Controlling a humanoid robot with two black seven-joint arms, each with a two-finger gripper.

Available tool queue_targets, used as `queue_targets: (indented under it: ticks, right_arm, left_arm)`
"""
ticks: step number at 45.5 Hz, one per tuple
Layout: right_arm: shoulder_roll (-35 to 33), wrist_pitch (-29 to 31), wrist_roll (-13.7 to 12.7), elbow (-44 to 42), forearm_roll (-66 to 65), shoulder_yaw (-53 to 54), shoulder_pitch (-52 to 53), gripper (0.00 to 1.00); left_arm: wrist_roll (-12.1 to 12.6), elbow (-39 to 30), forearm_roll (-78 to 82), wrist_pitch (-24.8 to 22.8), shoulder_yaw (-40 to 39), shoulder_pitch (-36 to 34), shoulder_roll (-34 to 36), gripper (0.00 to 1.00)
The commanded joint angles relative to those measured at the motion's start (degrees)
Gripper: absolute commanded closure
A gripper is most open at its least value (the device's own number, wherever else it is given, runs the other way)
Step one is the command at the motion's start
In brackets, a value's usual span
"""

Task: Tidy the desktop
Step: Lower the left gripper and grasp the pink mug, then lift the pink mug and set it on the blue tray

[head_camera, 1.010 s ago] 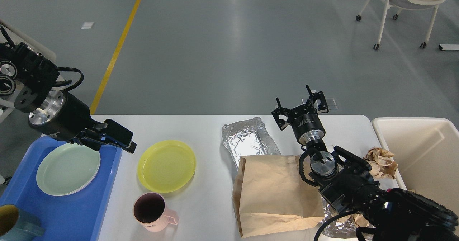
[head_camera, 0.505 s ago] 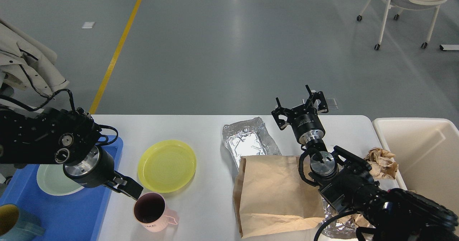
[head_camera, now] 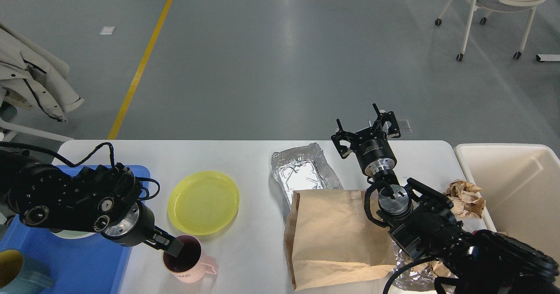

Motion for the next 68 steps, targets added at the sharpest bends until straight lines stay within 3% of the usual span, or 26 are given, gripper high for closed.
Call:
queue_targets:
  ticks: [1,7,11,16,20,32,37,44,53,59,66,68]
  right_arm:
    - [0.0,0.0,0.0,0.0,0.0,0.0,0.0,0.0]
    - [0.0,0.0,0.0,0.0,0.0,0.0,0.0,0.0]
    - [0.0,0.0,0.0,0.0,0.0,0.0,0.0,0.0]
    - [0.0,0.0,0.0,0.0,0.0,0.0,0.0,0.0]
    - [0.0,0.0,0.0,0.1,0.0,0.1,0.0,0.0]
    - [0.0,0.0,0.0,0.1,0.0,0.0,0.0,0.0]
    - [0.0,0.0,0.0,0.1,0.0,0.1,0.0,0.0]
    - [0.0,0.0,0.0,0.1,0.0,0.0,0.0,0.0]
    - [0.0,0.0,0.0,0.1,0.0,0.1,0.0,0.0]
    - [0.0,0.0,-0.1,0.1,0.0,0.1,0.0,0.0]
    - [0.0,0.0,0.0,0.1,0.0,0.0,0.0,0.0]
    - [0.0,0.0,0.0,0.1,0.0,0.1,0.0,0.0]
  left_arm:
    - [0.0,1.6,1.0,0.2,-0.4,2.4,-0.4,0.31]
    - [0.0,2.6,3.6,0.7,-3.1,5.4,-0.3,0.44]
    - [0.0,3.4,5.1,1.2,-4.3,7.4,-0.3,0.47]
    - [0.1,3.7,5.5,1.7,-4.4,8.0,-0.4,0.72]
    - [0.5,3.7,5.5,1.6,-4.4,8.1,-0.4,0.99]
    - [0.5,3.2,5.4,0.9,-4.6,7.2,0.5,1.0]
    - [0.2,0.4,5.2,-2.6,-5.5,3.8,3.2,1.0]
    - [-0.5,-5.3,5.2,-14.1,-8.9,-8.9,13.1,1.0]
    - [-0.9,-5.4,6.3,-40.6,-17.2,-21.9,31.0,1.0]
    - [-0.9,-5.4,13.0,-40.6,-20.8,-20.5,38.2,1.0]
    - [-1.1,-4.8,20.4,-40.6,-21.8,-9.1,44.0,1.0]
    - [-1.8,-3.8,23.5,-38.5,-21.8,-5.2,44.5,1.0]
